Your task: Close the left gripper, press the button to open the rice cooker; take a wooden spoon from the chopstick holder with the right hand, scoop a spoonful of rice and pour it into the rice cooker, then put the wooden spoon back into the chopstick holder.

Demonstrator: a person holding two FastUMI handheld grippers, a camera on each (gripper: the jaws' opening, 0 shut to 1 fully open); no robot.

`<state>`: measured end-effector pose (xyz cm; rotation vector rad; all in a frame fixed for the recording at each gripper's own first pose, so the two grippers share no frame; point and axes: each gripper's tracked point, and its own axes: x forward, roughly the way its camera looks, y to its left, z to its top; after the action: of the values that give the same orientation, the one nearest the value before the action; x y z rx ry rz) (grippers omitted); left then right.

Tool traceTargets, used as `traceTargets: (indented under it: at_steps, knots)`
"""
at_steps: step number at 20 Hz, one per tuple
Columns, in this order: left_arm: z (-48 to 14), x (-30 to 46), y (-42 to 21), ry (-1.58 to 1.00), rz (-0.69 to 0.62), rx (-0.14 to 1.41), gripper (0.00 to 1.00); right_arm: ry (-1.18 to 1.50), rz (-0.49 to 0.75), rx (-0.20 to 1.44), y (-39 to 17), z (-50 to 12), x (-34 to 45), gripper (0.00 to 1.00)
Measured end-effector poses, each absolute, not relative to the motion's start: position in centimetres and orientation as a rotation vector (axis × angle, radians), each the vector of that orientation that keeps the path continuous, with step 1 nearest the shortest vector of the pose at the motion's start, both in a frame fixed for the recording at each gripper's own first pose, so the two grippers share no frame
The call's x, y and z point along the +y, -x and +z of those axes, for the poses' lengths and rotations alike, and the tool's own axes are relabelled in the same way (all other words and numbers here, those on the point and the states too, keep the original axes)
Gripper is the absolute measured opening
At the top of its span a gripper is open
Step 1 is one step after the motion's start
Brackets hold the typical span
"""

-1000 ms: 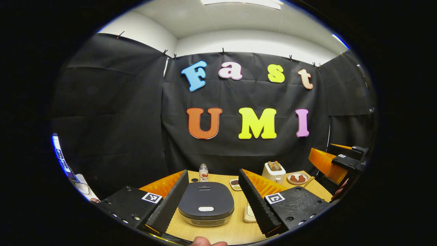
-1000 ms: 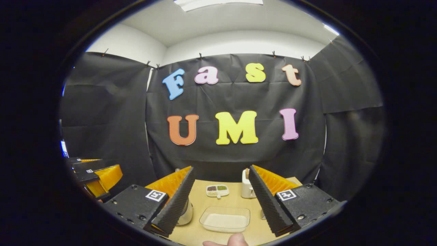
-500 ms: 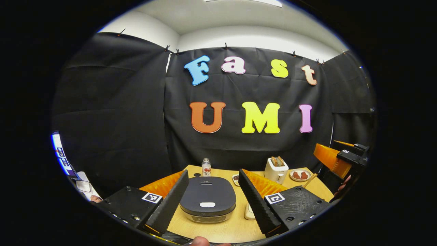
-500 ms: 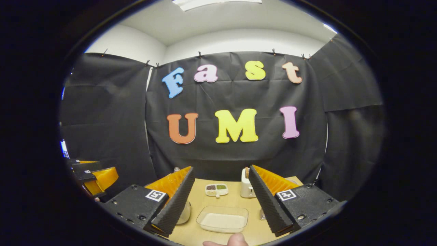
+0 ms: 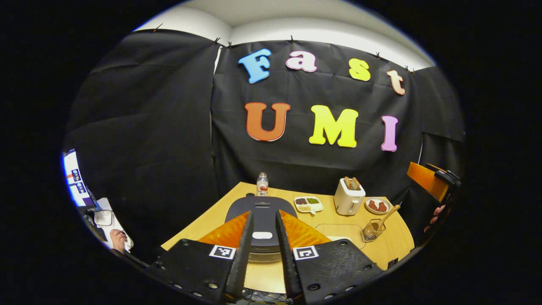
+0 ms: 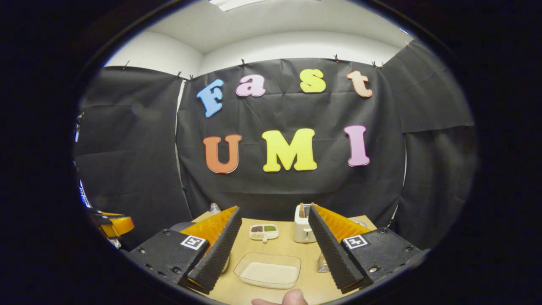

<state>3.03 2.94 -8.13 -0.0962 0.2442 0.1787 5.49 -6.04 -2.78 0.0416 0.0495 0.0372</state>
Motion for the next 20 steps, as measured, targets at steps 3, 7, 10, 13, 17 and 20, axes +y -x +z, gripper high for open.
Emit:
traceTargets:
  at_steps: [3,7,10,13,17,20]
  knots:
    - [-9.7,2.9,-2.7,0.141,0.187,0.316,0.05,-0.047,0.033,0.061,-6.0,-3.2,-7.2,0.97]
    - [-12.0,2.3,-4.1,0.210,0.168,0.407,0.00,-0.044,0.015,0.061,-6.8,-3.5,-9.1,0.97]
    - [-13.9,2.7,-5.7,0.214,0.165,0.478,0.00,-0.040,-0.003,0.067,-7.3,-3.9,-10.7,1.00]
    - [-16.1,3.1,-7.9,0.230,0.144,0.558,0.00,-0.041,-0.024,0.082,-7.9,-4.8,-12.2,1.00]
    - [-18.9,3.6,-10.0,0.288,0.120,0.652,0.00,-0.023,-0.009,0.134,-8.4,-6.7,-12.2,0.97]
    - [-20.9,4.5,-10.8,0.287,0.131,0.693,0.00,-0.010,-0.022,0.140,-8.7,-7.0,-13.0,1.00]
